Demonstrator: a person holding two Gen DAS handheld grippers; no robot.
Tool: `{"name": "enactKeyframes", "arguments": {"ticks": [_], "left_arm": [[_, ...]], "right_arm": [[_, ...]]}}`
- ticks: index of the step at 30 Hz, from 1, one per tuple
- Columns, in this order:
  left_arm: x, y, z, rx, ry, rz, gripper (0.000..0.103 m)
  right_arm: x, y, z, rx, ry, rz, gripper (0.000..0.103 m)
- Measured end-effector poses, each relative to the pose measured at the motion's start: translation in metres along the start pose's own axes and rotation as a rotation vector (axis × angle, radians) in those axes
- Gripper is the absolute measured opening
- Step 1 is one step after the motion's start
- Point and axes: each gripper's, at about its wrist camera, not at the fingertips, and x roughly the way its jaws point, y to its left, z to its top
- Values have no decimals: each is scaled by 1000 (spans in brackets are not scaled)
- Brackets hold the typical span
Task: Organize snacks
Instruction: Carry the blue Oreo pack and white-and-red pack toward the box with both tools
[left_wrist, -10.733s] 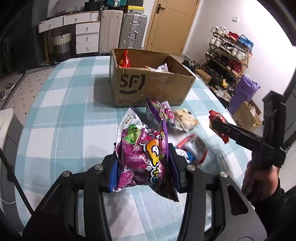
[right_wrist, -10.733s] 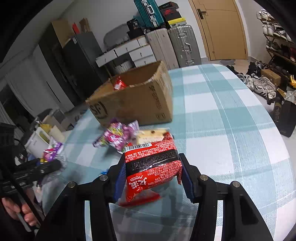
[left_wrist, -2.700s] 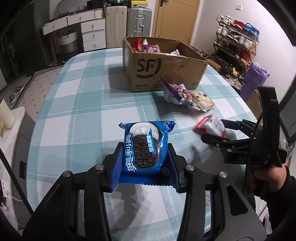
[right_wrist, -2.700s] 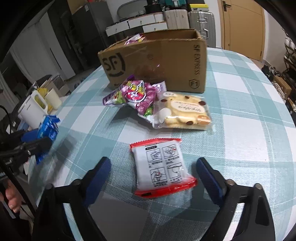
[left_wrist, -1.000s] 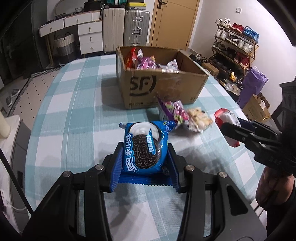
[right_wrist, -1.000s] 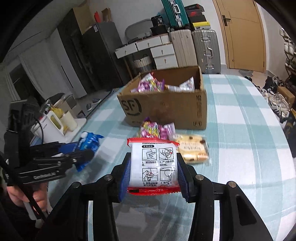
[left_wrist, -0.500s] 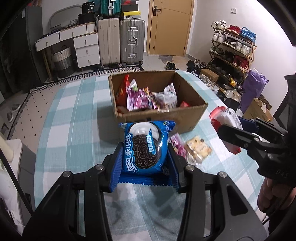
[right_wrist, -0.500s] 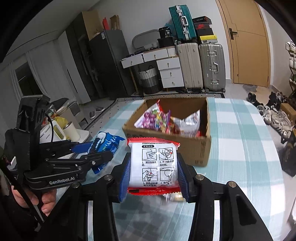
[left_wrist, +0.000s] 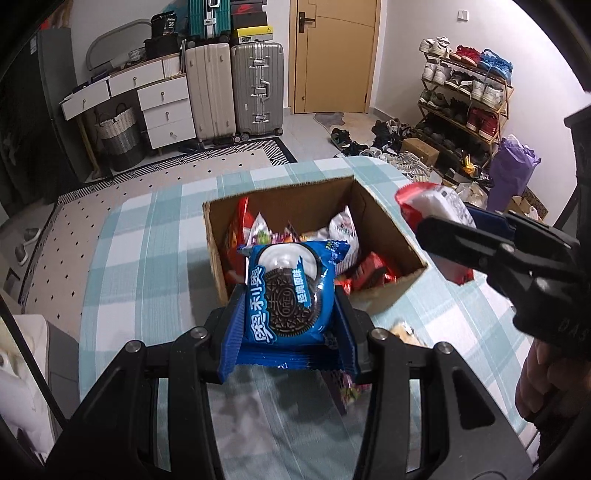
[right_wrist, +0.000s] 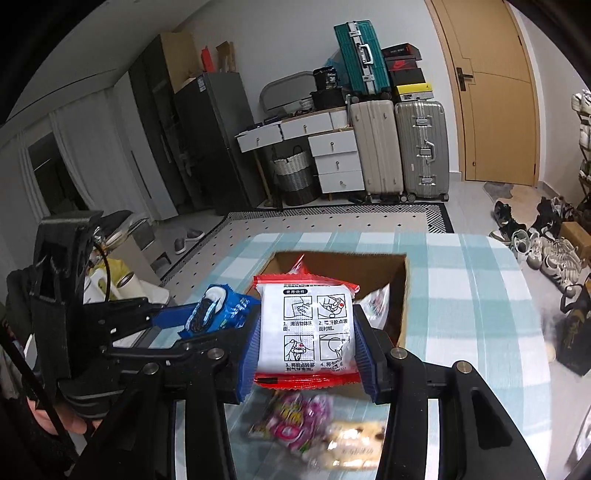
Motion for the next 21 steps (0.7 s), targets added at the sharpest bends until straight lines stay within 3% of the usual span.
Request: {"name": "enactKeyframes", "arguments": {"ticks": [7,17,20,21], "left_arm": [[30,11,35,-24,24,-2,41],[68,22,65,-26,46,5,41],[79,24,70,-23,56,-3,42],[83,25,72,-22,59,-5,48]], "right_arm": [[29,-20,28,51,29,6,46],[63,-26,46,4,39,-38,46],[69,-34,46,23,32,-34,52],[69,-36,46,25,26,-35,56]]}}
